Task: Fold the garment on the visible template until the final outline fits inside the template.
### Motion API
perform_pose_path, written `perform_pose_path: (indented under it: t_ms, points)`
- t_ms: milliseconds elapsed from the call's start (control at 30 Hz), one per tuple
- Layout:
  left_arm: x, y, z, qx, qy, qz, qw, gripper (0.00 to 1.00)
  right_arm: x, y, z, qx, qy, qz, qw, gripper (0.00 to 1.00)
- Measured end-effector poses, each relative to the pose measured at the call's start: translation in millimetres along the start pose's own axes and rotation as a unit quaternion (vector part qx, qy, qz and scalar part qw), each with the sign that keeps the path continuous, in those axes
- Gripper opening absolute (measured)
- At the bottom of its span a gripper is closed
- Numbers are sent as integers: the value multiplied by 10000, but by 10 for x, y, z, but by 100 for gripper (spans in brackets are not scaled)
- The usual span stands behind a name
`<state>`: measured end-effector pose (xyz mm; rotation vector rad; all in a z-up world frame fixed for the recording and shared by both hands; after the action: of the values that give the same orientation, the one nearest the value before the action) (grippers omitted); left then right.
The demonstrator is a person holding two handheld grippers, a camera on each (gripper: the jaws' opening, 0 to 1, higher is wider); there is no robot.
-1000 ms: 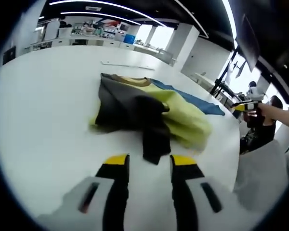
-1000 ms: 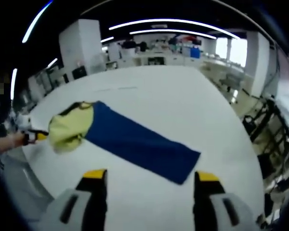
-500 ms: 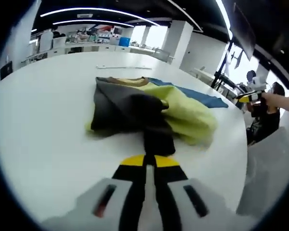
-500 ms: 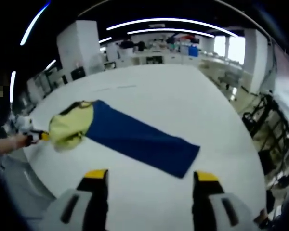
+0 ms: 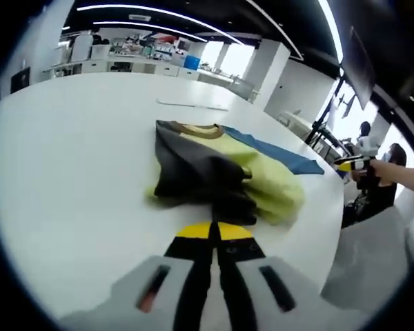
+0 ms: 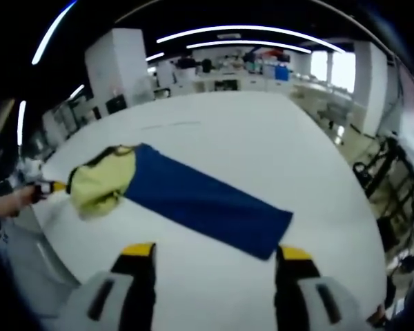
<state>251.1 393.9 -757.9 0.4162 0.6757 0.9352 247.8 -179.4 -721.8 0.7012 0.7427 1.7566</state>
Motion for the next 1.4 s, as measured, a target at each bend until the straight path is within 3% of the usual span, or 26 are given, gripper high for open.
perform_pose_path:
  t_ms: [133, 400, 633, 933, 1067, 1400]
  points:
    - [8, 142, 48, 11, -47, 37, 10000, 0, 63, -26, 25, 0, 71, 59, 10000, 69]
    - [79, 302, 203, -132, 220, 14, 9997, 0, 60, -85, 56, 24, 170, 133, 9998, 69]
    - [178, 527, 264, -34, 267, 61, 9996, 0, 53, -89, 33, 40, 177, 129, 9998, 69]
    - [353, 833, 299, 27, 357, 320, 9988, 0, 71, -103, 25, 89, 183, 142, 9997, 69]
    - [543, 953, 302, 10, 379, 415, 9984, 0, 74, -130, 57, 119, 224, 141, 9996, 69]
    - [679, 1163, 405, 9, 362, 614, 9975, 0, 127, -155, 67, 156, 276, 163, 9994, 69]
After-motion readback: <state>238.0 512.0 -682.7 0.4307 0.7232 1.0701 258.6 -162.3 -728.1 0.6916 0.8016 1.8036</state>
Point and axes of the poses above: the point that each gripper's makers call its tool centre point, and the gripper's own axes: y roughly backward along the fingers, x roughly to its left, z roughly out of its top, the point moved 8 cm from there along y, roughly backward along the fingers, and after that the axes turned 5 degrees about x, right-handed, at the moved point
